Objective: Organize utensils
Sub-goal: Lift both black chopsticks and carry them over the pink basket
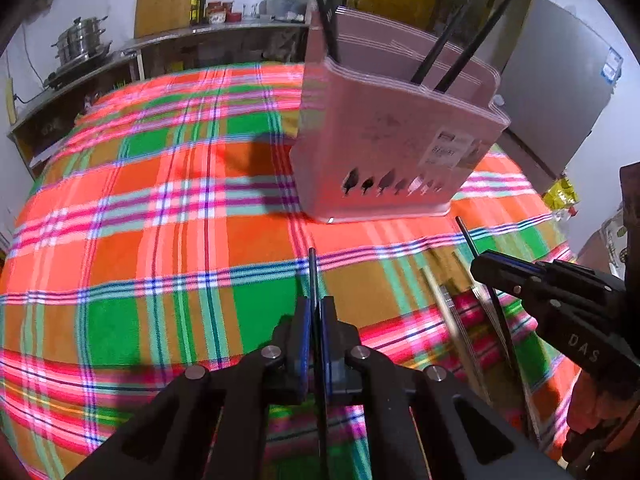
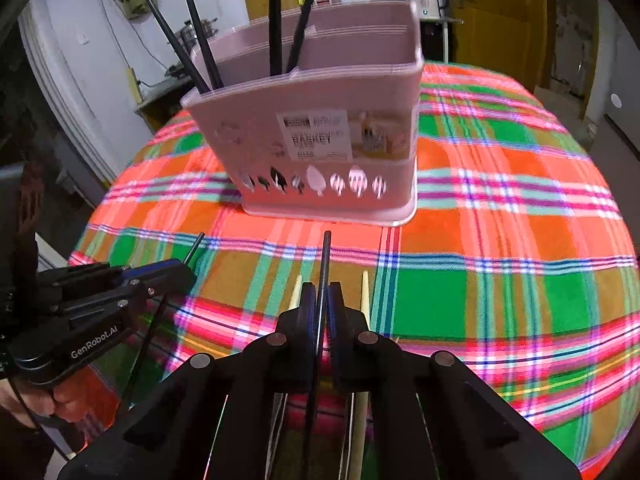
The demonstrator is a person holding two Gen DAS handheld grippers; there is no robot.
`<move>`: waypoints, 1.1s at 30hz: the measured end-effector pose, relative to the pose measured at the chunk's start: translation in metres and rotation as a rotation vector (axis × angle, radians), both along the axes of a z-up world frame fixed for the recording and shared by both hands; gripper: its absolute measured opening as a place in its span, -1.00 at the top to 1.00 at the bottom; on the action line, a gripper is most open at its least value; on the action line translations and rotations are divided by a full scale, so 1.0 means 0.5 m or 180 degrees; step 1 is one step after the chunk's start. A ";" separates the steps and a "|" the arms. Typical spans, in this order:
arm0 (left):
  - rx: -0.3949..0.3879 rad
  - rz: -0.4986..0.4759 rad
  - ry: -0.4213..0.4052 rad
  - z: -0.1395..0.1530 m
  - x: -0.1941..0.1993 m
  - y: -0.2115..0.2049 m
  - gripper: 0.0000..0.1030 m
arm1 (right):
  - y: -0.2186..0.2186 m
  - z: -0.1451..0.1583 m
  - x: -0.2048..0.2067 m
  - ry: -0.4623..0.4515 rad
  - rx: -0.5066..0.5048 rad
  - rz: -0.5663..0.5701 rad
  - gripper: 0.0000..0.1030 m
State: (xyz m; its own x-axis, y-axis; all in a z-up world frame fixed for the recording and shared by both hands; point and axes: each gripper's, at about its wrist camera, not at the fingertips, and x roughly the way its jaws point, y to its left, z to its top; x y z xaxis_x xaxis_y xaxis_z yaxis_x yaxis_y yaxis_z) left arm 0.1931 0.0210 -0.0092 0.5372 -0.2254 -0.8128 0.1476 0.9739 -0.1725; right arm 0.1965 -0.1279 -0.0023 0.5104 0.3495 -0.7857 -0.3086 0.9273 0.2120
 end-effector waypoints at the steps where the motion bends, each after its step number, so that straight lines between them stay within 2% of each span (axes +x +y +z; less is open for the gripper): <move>1: 0.0001 -0.0011 -0.0040 0.013 -0.004 -0.001 0.91 | -0.005 0.011 -0.004 -0.0036 0.0016 -0.0002 0.89; 12: -0.0131 -0.0056 -0.0572 0.190 -0.039 0.010 0.92 | -0.023 0.152 -0.033 -0.0512 0.0176 -0.0021 0.90; 19: -0.0149 -0.0071 -0.0856 0.276 -0.057 0.005 0.92 | -0.029 0.229 -0.056 -0.0808 0.0230 -0.0023 0.90; 24: -0.0182 -0.0090 -0.0973 0.309 -0.073 0.001 0.92 | -0.034 0.256 -0.069 -0.0940 0.0238 -0.0039 0.90; 33: -0.0189 -0.0102 -0.0956 0.311 -0.090 -0.004 0.92 | -0.038 0.265 -0.088 -0.0987 0.0230 -0.0047 0.90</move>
State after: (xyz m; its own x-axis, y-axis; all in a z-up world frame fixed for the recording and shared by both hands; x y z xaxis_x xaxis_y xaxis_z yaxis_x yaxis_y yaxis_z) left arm 0.1478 0.0189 0.1464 0.7433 -0.2885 -0.6036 0.2311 0.9574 -0.1730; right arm 0.1526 -0.1470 0.1302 0.7272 0.3895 -0.5653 -0.3555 0.9181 0.1753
